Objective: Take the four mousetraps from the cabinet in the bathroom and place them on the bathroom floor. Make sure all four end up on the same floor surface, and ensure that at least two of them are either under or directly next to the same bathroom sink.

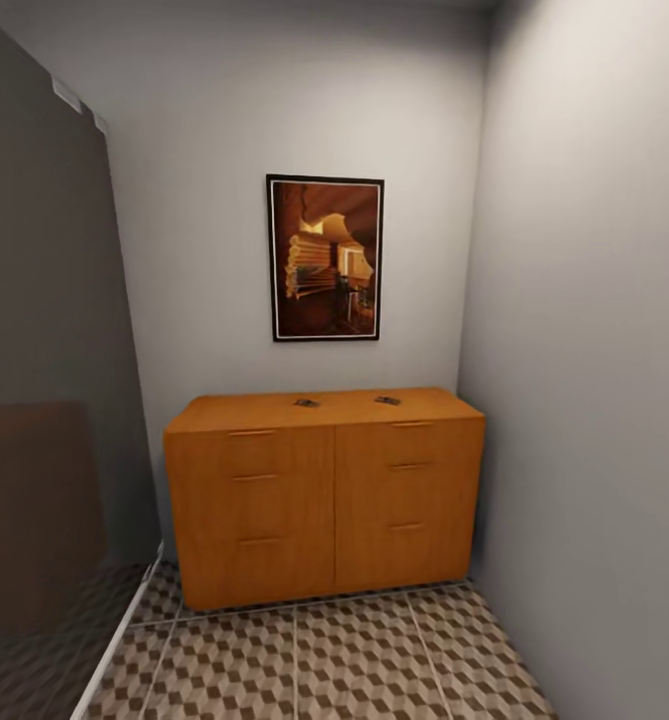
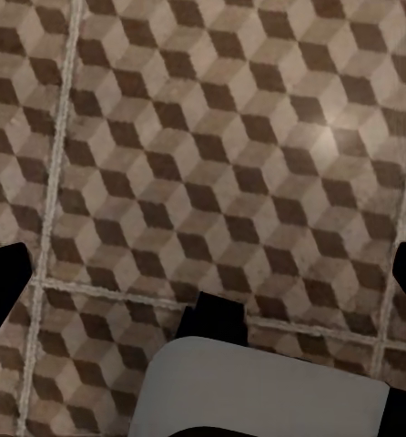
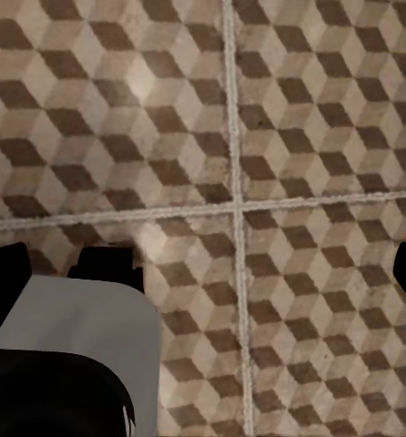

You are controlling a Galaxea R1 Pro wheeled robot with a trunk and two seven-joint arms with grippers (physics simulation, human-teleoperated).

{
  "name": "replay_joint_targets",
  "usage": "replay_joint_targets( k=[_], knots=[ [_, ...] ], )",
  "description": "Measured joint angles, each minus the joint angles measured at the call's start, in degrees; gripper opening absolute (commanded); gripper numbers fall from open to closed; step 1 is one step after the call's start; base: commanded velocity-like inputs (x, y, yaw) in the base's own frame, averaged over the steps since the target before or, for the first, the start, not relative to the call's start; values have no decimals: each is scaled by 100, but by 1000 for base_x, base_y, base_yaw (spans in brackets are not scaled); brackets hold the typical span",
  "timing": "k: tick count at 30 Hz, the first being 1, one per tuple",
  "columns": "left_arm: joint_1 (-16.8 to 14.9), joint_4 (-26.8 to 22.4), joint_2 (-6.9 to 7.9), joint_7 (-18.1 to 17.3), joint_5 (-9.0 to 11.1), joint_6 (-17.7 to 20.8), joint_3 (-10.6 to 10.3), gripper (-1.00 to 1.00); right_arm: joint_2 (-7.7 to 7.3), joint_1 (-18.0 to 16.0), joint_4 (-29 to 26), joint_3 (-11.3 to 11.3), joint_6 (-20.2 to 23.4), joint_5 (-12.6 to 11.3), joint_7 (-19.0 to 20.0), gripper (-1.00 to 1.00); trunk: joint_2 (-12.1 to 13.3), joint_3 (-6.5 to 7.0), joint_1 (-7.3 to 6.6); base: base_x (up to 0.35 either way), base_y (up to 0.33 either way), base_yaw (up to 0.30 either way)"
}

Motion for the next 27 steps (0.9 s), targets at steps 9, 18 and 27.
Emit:
replay_joint_targets(
  k=[9, 18, 27],
  knots=[
    [0, 0, 0, 0, 0, -7, 0, 100, 0, 0, 0, 2, 5, -4, 0, 100, 0, 0, 0, 316, -103, 0],
    [0, 0, 0, 0, 0, -10, 0, 100, 0, 0, 0, 0, 7, 1, 0, 100, 0, 0, 0, 316, -103, 0],
    [0, 0, 3, 0, 2, -17, 0, 100, 0, 0, 0, 4, 7, 3, 1, 100, 0, 0, 2, 181, -59, 0]
  ],
)
